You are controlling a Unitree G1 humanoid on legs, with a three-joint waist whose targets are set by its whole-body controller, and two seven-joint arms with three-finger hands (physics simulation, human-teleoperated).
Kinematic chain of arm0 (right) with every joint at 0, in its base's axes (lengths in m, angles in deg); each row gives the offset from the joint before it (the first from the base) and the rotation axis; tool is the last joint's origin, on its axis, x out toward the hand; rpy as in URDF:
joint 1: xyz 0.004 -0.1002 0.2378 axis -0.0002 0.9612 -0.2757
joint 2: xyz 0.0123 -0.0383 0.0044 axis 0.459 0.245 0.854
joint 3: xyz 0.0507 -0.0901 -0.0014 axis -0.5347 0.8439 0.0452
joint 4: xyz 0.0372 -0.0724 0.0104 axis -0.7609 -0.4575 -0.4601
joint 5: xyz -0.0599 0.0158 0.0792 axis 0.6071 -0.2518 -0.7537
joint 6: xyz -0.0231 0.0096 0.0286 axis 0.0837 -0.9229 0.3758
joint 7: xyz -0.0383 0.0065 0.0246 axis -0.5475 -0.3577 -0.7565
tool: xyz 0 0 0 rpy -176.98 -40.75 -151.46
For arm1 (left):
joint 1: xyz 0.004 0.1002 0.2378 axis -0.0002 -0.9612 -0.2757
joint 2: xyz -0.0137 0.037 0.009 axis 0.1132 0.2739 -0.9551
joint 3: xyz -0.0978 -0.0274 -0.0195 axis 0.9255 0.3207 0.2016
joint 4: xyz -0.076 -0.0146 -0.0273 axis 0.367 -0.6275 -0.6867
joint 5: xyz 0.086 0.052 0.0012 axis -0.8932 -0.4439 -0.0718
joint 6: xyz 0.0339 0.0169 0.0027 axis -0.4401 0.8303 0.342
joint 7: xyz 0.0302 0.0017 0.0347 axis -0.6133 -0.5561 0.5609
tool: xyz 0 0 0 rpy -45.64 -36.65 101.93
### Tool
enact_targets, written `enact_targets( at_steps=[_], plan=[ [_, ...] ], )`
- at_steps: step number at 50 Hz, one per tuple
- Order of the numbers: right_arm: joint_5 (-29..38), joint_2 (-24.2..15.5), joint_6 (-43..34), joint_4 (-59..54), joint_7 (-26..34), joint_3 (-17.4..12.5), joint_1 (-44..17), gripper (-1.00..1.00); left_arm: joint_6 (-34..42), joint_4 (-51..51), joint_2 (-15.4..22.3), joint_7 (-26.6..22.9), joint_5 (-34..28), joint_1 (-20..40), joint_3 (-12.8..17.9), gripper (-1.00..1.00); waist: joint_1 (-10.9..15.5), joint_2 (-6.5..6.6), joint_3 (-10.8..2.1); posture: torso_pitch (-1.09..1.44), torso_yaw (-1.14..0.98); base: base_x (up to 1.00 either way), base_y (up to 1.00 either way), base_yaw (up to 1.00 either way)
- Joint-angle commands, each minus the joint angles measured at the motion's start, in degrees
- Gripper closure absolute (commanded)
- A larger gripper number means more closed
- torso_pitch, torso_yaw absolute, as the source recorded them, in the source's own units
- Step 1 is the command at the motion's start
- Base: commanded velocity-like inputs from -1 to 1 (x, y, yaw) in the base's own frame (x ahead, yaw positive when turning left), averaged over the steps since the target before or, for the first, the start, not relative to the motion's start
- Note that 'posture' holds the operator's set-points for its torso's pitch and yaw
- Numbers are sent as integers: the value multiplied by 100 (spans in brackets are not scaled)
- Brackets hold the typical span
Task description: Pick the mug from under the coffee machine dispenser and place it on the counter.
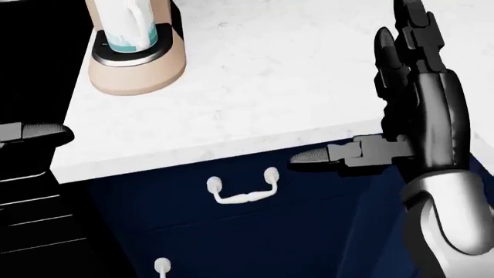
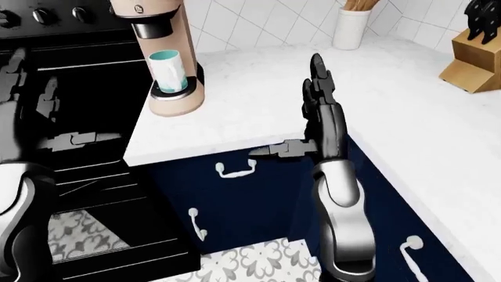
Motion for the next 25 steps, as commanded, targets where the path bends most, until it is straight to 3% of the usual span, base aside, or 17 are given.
enact_targets(
  at_steps=[1,7,9,10,11,13,19,21,23,24,25],
  plan=[
    [11,-70,167,238,-24,-115,-169,-100,-155,208,58,-10,19,158,-6,-100,-26,37,-124,0,0,13,3,0],
    [17,-69,183,232,-20,-113,-158,-100,-229,159,60,-10,-30,132,-5,-100,4,-307,-104,0,0,13,3,0],
    [16,-66,186,235,-19,-113,-153,-100,-242,149,57,-12,-35,123,-5,-100,25,-535,-130,0,0,12,3,0],
    [17,-67,187,235,-19,-113,-154,-100,-239,147,57,-11,-33,125,-2,-100,25,-729,-188,0,0,12,3,0],
    [12,-69,174,242,-20,-118,-163,-100,-214,150,61,1,-16,145,13,-100,0,-615,-175,0,0,12,3,0],
    [10,-71,164,249,-20,-117,-170,-100,-204,153,64,6,-4,150,15,-100,-13,-631,-146,0,0,12,3,0],
    [2,-70,119,306,-16,-110,-169,-100,-124,178,99,43,34,212,20,-100,-46,-328,-84,0,0,13,3,0],
    [1,-69,104,319,-15,-107,-169,-100,-148,190,93,37,41,177,23,-100,-65,-169,-80,0,0,13,9,0],
    [-2,-70,92,322,-15,-109,-180,-100,-137,197,97,41,49,185,24,-100,-93,170,-191,0,0,13,9,0],
    [-7,-72,79,328,-16,-114,-190,-100,-126,201,102,42,55,193,25,-100,-69,64,-184,0,0,13,9,0],
    [-12,-74,66,337,-18,-118,-200,-100,-122,199,104,45,62,199,28,-100,-40,58,-141,0,0,13,9,0]
  ],
)
